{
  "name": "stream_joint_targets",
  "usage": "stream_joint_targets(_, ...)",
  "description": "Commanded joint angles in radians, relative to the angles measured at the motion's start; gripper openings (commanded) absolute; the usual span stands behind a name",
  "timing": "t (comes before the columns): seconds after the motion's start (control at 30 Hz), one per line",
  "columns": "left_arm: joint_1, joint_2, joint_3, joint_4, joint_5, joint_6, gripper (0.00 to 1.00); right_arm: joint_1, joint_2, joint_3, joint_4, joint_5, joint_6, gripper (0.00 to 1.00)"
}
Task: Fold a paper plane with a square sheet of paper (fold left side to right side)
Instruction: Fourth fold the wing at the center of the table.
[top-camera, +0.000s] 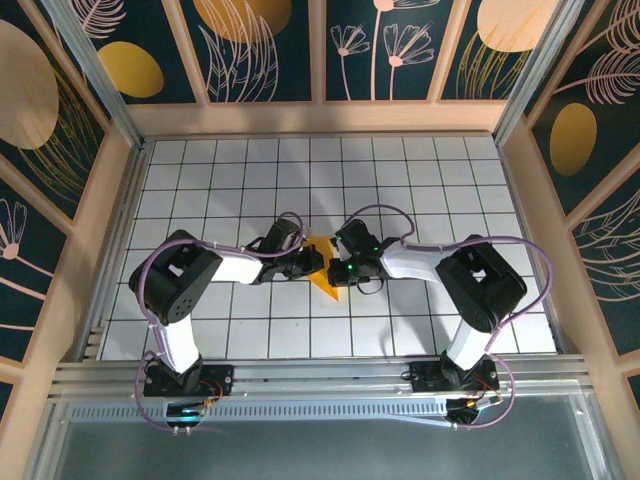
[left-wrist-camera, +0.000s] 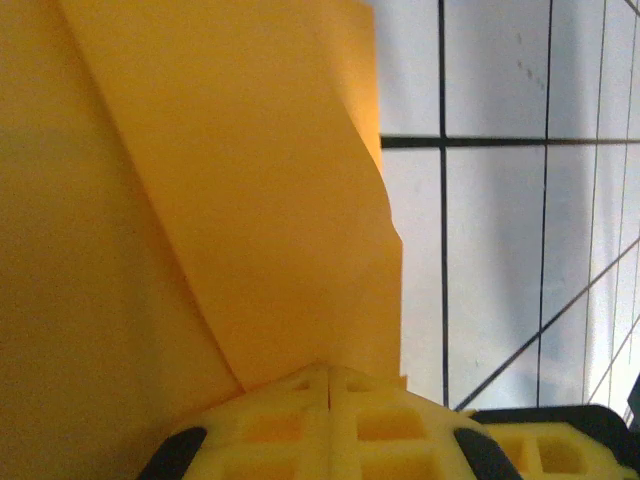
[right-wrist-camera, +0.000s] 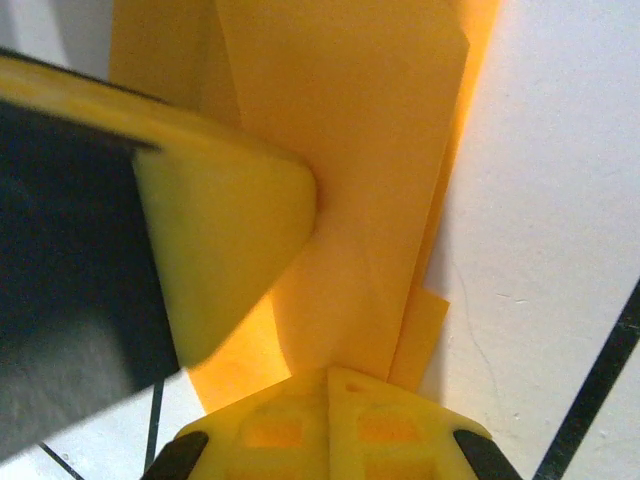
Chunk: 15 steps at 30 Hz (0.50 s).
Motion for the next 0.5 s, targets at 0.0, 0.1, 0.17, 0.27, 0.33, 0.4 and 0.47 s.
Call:
stream_joint_targets(0.0,0.053,0.039,0.028,-0.071,-0.077,0.049,0.0,0.0,0.103,-0.067,-0.167,0.163,-0.026,0.0)
stream_joint_targets(0.1,0.075,0.061,0.064,-0.097,-0.08,0.074,0.0,0.001,0.107,-0.069,-0.165,0.161,-0.027,0.0)
stream_joint_targets(0.17,0.09,0.077,0.087,-0.109,-0.08,0.085,0.0,0.001,0.107,-0.07,-0.167,0.159,-0.028,0.0)
stream_joint_targets(0.27,0.114,0.096,0.115,-0.12,-0.086,0.098,0.0,0.001,0.107,-0.071,-0.168,0.159,-0.028,0.0)
stream_joint_targets(0.33,0.125,0.107,0.135,-0.132,-0.091,0.109,0.0,0.001,0.108,-0.071,-0.168,0.158,-0.029,0.0)
stream_joint_targets(0.4,0.132,0.118,0.161,-0.142,-0.091,0.119,0.0,0.001,0.111,-0.072,-0.167,0.158,-0.029,0.0)
stream_joint_targets(0.47,0.134,0.13,0.184,-0.155,-0.089,0.127,0.0,0.001,0.115,-0.071,-0.166,0.157,-0.029,0.0)
